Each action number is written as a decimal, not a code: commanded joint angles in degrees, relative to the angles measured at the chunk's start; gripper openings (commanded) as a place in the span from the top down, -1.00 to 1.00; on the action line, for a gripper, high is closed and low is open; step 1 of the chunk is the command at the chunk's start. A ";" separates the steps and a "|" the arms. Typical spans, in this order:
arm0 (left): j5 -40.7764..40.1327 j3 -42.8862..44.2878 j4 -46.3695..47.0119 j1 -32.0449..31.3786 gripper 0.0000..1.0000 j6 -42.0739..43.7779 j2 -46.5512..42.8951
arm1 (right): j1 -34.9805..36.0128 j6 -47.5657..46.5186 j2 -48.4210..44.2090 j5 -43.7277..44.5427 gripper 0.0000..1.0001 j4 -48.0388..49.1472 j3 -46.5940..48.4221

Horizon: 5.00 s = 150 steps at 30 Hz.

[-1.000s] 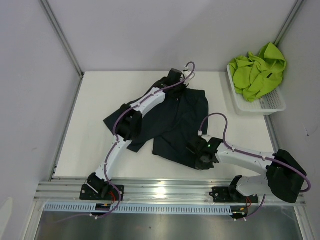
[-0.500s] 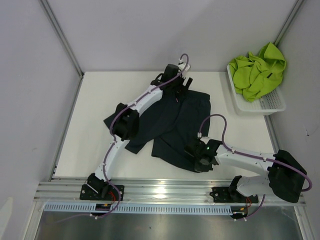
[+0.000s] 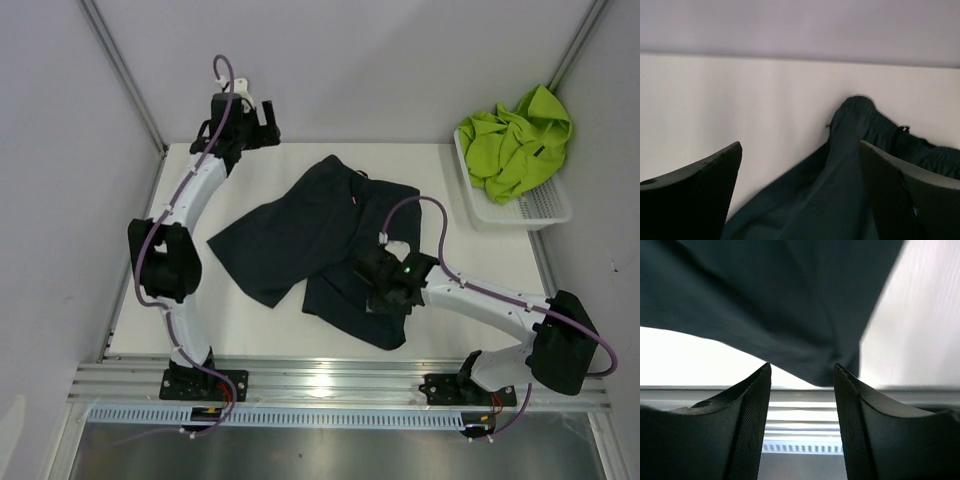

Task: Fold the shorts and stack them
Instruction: Flatten the shorts out

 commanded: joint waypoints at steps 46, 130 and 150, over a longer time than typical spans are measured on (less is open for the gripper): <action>6.39 -56.91 26.52 -1.15 -0.98 -33.64 -10.06 | -43.05 -30.82 62.87 -16.12 0.01 11.63 66.86; -4.51 -80.53 4.89 -11.87 -0.98 -25.89 -65.04 | -50.87 -33.37 32.04 -25.52 -0.21 26.89 29.21; -6.97 -85.46 2.16 -16.88 -0.98 -29.24 -70.93 | -51.93 -20.28 22.34 -28.85 -0.27 39.12 7.09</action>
